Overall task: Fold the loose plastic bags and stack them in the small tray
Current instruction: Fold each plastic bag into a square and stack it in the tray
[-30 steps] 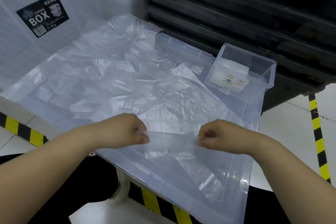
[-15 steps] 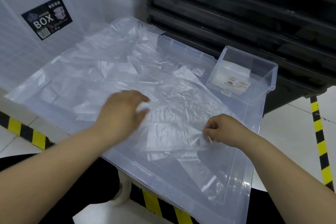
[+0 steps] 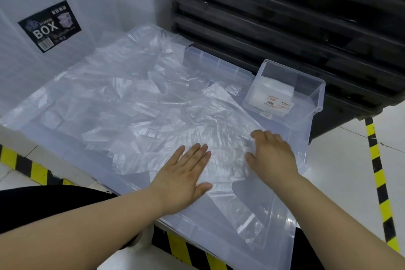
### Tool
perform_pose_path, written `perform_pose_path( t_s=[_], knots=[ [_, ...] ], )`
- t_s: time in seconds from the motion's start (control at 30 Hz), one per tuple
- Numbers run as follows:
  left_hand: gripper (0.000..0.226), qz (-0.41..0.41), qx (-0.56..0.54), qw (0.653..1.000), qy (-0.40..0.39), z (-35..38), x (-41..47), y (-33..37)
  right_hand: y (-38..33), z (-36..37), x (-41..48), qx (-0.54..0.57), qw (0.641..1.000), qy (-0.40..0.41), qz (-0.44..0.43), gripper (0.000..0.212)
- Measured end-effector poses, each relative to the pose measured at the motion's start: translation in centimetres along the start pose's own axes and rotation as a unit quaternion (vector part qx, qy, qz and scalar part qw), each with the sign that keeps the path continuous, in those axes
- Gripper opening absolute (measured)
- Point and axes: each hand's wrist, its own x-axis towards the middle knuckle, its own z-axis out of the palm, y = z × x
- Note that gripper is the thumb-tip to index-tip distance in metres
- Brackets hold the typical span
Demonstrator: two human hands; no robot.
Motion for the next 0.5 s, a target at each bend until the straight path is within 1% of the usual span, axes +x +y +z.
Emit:
perform_pose_path(
  t_s=[0.03,0.07,0.1,0.13,0.2,0.27,0.33,0.37,0.4,0.43,0.5],
  knots=[
    [0.084,0.007,-0.002,1.0,0.021,0.2,0.2,-0.2,-0.1,0.3,-0.3,0.005,0.998,0.054,-0.02,0.048],
    [0.088,0.004,0.02,1.0,0.011,0.4,0.3,-0.3,-0.3,1.0,-0.6,0.033,0.993,0.101,-0.051,0.051],
    [0.089,0.004,0.025,1.0,0.011,0.1,0.3,-0.4,-0.7,1.8,-1.1,0.055,0.988,0.114,-0.091,0.049],
    [0.087,-0.001,0.008,1.0,-0.026,-0.4,0.2,-0.3,-1.4,2.3,-1.6,0.057,0.987,0.087,-0.126,0.049],
    [0.08,0.007,-0.021,0.998,-0.059,-0.6,0.3,-0.3,-2.2,3.6,-2.5,0.02,0.982,0.041,-0.181,0.054],
    [0.08,0.026,-0.024,0.998,-0.055,0.0,0.3,-0.5,-2.2,3.9,-2.8,-0.007,0.977,0.006,-0.211,0.061],
    [0.078,0.02,-0.036,0.998,-0.039,-1.6,0.2,-0.3,-1.5,3.4,-2.4,-0.017,0.975,-0.007,-0.22,0.055],
    [0.075,0.027,-0.035,0.999,-0.015,-1.8,0.3,-0.3,-1.3,2.7,-2.2,-0.016,0.976,-0.004,-0.216,0.053],
    [0.075,0.028,-0.039,0.999,-0.025,-1.9,0.3,-0.5,-0.9,2.3,-2.0,-0.003,0.979,0.001,-0.203,0.052],
    [0.076,0.024,-0.045,0.998,-0.037,-2.3,0.4,-0.5,-0.6,2.0,-1.7,0.016,0.982,-0.003,-0.189,0.052],
    [0.074,0.013,-0.025,1.0,-0.002,-2.7,0.4,-0.6,-0.1,1.5,-1.5,0.026,0.981,-0.01,-0.192,0.059]
  ],
)
